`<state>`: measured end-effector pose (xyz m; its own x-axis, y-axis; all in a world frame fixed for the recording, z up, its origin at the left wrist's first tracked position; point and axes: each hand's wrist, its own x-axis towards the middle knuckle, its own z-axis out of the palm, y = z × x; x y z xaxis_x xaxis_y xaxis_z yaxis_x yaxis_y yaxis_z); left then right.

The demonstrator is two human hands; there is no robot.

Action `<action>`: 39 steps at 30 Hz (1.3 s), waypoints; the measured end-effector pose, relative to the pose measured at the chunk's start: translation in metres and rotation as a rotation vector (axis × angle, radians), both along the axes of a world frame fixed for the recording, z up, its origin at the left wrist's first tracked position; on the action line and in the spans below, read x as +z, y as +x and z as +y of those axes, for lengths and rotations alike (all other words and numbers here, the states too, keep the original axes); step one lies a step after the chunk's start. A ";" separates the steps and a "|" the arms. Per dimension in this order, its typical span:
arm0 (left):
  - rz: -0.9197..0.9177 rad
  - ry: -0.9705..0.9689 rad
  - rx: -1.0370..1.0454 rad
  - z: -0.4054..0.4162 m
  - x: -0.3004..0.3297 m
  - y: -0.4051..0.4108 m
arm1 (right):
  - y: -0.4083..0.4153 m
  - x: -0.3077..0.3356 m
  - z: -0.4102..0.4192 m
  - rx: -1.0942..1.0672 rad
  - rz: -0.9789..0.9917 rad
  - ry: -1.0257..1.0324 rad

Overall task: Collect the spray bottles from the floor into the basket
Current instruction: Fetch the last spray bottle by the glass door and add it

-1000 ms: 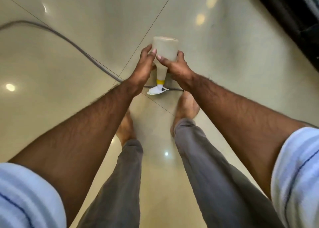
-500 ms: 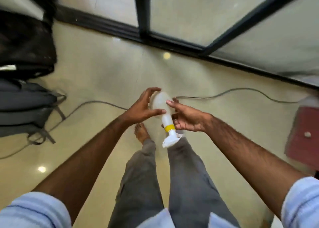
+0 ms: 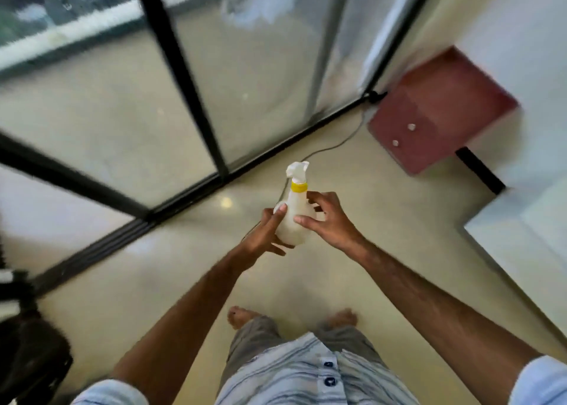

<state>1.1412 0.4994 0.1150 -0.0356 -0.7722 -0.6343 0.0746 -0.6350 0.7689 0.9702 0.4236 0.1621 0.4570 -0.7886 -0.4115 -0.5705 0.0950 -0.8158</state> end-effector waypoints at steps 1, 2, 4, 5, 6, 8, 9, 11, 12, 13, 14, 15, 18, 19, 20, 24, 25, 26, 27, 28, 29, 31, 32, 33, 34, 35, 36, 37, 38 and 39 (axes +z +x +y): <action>-0.028 -0.025 -0.066 -0.017 0.007 -0.028 | -0.031 0.005 -0.008 -0.055 -0.032 -0.010; -0.057 -0.047 -0.125 -0.033 0.012 -0.054 | -0.060 0.009 -0.016 -0.098 -0.062 -0.025; -0.109 -0.078 -0.231 -0.061 0.022 -0.110 | -0.119 0.019 -0.029 -0.177 -0.131 -0.078; -0.132 -0.083 -0.286 -0.077 0.025 -0.144 | -0.154 0.024 -0.037 -0.223 -0.158 -0.114; -0.146 -0.086 -0.323 -0.089 0.027 -0.170 | -0.181 0.026 -0.043 -0.261 -0.167 -0.132; -0.175 -0.117 -0.436 -0.120 0.031 -0.237 | -0.250 0.028 -0.056 -0.365 -0.162 -0.123; -0.190 -0.129 -0.487 -0.133 0.032 -0.269 | -0.282 0.029 -0.060 -0.415 -0.152 -0.117; -0.213 -0.154 -0.573 -0.159 0.034 -0.327 | -0.339 0.029 -0.069 -0.501 -0.135 -0.120; -0.225 -0.169 -0.627 -0.171 0.034 -0.357 | -0.368 0.029 -0.073 -0.546 -0.132 -0.132; -0.234 -0.183 -0.678 -0.182 0.034 -0.386 | -0.394 0.030 -0.076 -0.590 -0.125 -0.141; -0.240 -0.198 -0.725 -0.193 0.035 -0.414 | -0.421 0.031 -0.080 -0.634 -0.115 -0.147; -0.244 -0.224 -0.769 -0.204 0.036 -0.442 | -0.446 0.033 -0.085 -0.673 -0.103 -0.154; -0.229 -0.323 -0.877 -0.239 0.035 -0.515 | -0.518 0.034 -0.100 -0.782 -0.075 -0.171; -0.228 -0.350 -0.913 -0.252 0.034 -0.540 | -0.541 0.033 -0.105 -0.826 -0.070 -0.177; -0.234 -0.378 -0.951 -0.266 0.033 -0.564 | -0.564 0.032 -0.111 -0.868 -0.066 -0.183; -0.272 -0.498 -1.105 -0.322 0.026 -0.654 | -0.647 0.024 -0.134 -1.019 -0.058 -0.165; -0.273 -0.521 -1.137 -0.337 0.024 -0.678 | -0.668 0.023 -0.141 -1.052 -0.052 -0.168; -0.269 -0.532 -1.156 -0.349 0.022 -0.697 | -0.685 0.022 -0.147 -1.077 -0.046 -0.167; -0.256 -0.527 -1.176 -0.363 0.020 -0.720 | -0.705 0.021 -0.154 -1.114 -0.040 -0.160; -0.241 -0.517 -1.194 -0.376 0.018 -0.741 | -0.724 0.020 -0.160 -1.151 -0.026 -0.151; -0.227 -0.517 -1.212 -0.389 0.016 -0.761 | -0.743 0.019 -0.167 -1.178 -0.011 -0.147; -0.222 -0.527 -1.268 -0.412 0.012 -0.798 | -0.777 0.016 -0.178 -1.214 0.008 -0.134; -0.226 -0.523 -1.293 -0.424 0.010 -0.818 | -0.796 0.014 -0.183 -1.228 0.013 -0.129; -0.239 -0.514 -1.309 -0.434 0.008 -0.837 | -0.814 0.013 -0.188 -1.241 0.020 -0.128; -0.254 -0.503 -1.318 -0.443 0.005 -0.856 | -0.833 0.011 -0.191 -1.257 0.028 -0.132; -0.268 -0.491 -1.326 -0.452 0.001 -0.874 | -0.851 0.009 -0.194 -1.270 0.041 -0.138; -0.279 -0.483 -1.335 -0.459 -0.002 -0.889 | -0.868 0.007 -0.196 -1.272 0.058 -0.145; -0.291 -0.476 -1.352 -0.467 -0.008 -0.908 | -0.890 0.002 -0.200 -1.272 0.075 -0.147; -0.310 -0.469 -1.366 -0.475 -0.014 -0.926 | -0.913 -0.003 -0.203 -1.275 0.089 -0.140; -0.333 -0.461 -1.369 -0.481 -0.022 -0.944 | -0.938 -0.010 -0.205 -1.277 0.099 -0.131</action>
<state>0.1971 0.0180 0.0934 -0.7902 -0.3897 -0.4730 -0.5818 0.2344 0.7788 0.0324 0.2185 0.1524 -0.6757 -0.6790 -0.2871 -0.1931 0.5389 -0.8200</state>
